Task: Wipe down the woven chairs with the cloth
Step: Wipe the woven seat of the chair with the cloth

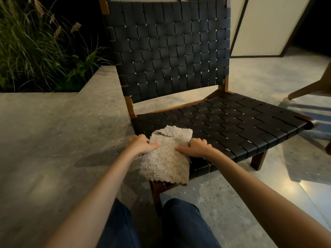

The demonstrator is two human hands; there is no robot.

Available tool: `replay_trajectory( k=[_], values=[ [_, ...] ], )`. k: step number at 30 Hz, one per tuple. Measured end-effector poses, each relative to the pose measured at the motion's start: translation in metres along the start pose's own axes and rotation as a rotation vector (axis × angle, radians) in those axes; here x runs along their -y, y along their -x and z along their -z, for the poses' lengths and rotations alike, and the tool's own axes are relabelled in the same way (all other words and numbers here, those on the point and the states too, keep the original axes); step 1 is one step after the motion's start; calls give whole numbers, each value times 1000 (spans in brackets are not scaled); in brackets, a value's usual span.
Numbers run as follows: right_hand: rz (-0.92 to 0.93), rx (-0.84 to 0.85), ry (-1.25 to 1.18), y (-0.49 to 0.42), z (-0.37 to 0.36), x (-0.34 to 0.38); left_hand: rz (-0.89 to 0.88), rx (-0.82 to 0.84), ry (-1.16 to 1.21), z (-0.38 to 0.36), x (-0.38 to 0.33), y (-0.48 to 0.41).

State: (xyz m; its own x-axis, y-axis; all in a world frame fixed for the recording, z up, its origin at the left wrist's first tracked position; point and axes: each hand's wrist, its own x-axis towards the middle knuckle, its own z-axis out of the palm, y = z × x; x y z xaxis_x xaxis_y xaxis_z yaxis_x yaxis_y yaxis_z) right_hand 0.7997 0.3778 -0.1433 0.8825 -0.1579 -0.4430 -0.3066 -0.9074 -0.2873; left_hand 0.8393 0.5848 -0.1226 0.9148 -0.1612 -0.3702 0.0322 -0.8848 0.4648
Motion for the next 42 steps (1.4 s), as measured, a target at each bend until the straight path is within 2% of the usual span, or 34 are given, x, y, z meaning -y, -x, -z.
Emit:
replay_trajectory(
  k=[2,5,8,10,13,17,20,22,26,30,32,34,35,38,42],
  values=[
    [59,-29,-140,1,-1,3,-18,44,65,1,0,3],
    [159,-181,-418,9,7,6,-136,32,264,6,3,9],
    [269,-324,-731,24,29,7,-281,-157,403,19,6,13],
    [435,-306,-848,33,49,6,-383,-304,386,32,6,11],
    [590,-295,-586,40,77,6,-537,-370,402,54,-4,11],
    [590,-501,-271,34,96,8,-627,-443,447,68,-23,10],
    [613,-662,-257,32,105,4,-607,-503,506,66,-37,3],
    [696,-699,-245,37,105,3,-586,-506,522,61,-43,-2],
    [781,-511,-140,46,73,3,-460,-426,408,42,-24,-7],
    [691,-94,-21,44,15,9,-270,-342,296,16,21,-6],
    [636,46,-36,40,3,13,-202,-333,313,8,39,-4],
    [616,51,-163,32,5,15,-156,-328,335,4,49,-3],
    [623,19,-137,26,6,17,-142,-324,352,3,51,-4],
    [603,10,162,11,-12,24,-125,-311,410,1,50,-6],
    [589,-58,117,-12,-35,37,-82,-310,441,-2,45,-16]
  ],
)
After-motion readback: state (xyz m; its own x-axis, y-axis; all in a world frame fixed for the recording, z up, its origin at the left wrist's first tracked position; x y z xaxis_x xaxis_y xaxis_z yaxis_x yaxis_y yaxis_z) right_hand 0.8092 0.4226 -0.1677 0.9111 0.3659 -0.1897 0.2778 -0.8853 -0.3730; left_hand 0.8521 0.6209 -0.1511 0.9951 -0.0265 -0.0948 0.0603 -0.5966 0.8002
